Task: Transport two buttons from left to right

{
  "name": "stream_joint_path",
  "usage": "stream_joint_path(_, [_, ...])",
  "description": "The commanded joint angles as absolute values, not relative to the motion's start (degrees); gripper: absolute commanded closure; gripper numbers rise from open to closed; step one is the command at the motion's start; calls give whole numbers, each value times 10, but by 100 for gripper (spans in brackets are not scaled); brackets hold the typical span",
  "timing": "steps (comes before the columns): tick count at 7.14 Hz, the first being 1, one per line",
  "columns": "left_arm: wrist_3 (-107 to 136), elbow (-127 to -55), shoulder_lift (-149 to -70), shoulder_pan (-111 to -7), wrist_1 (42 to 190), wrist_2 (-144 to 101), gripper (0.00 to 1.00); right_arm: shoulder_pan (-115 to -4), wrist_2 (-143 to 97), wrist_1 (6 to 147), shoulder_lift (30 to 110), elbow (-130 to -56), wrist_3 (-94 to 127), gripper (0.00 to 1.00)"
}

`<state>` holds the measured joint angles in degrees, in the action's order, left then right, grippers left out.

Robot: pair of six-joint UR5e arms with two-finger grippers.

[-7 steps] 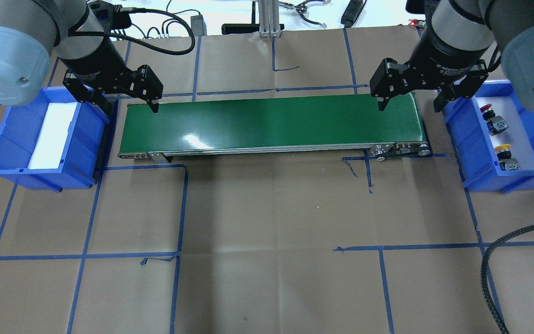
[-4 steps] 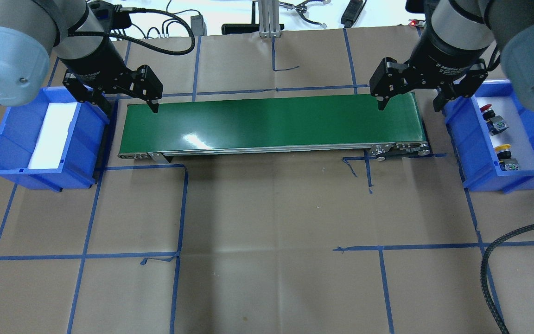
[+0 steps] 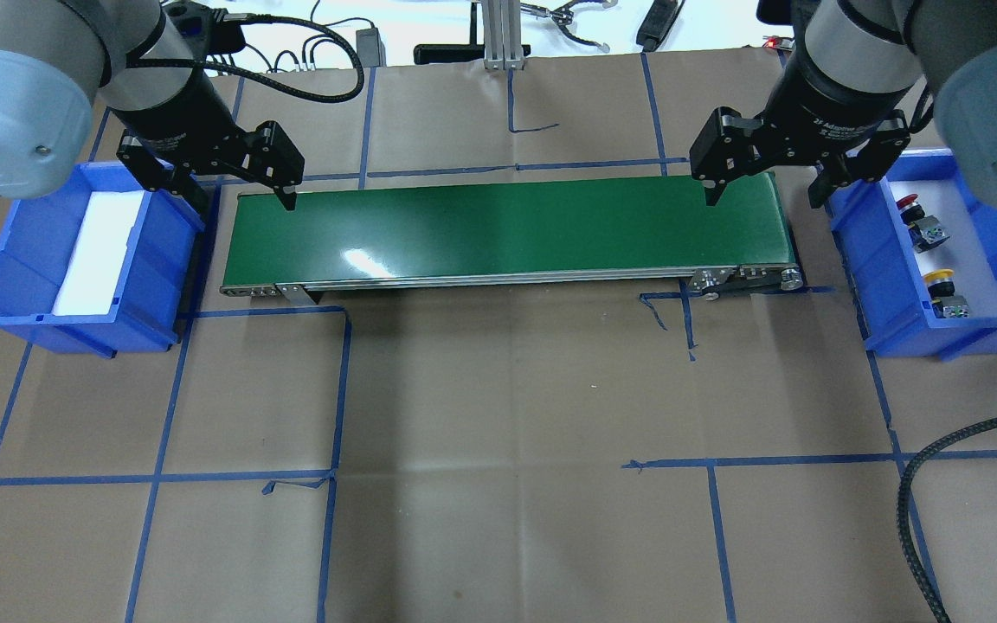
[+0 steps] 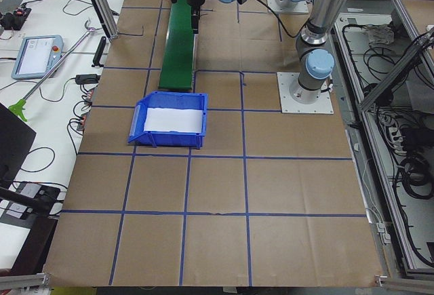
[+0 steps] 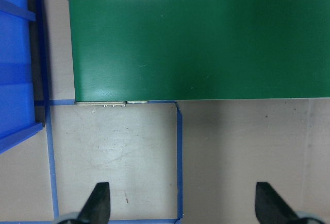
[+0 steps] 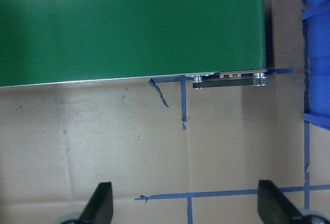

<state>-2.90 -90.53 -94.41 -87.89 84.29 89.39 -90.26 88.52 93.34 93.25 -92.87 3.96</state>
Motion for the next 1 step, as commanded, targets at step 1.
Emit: stream_joint_path(1, [-28, -905, -944, -879, 843, 894, 0, -903, 885, 934, 933, -929, 40, 0])
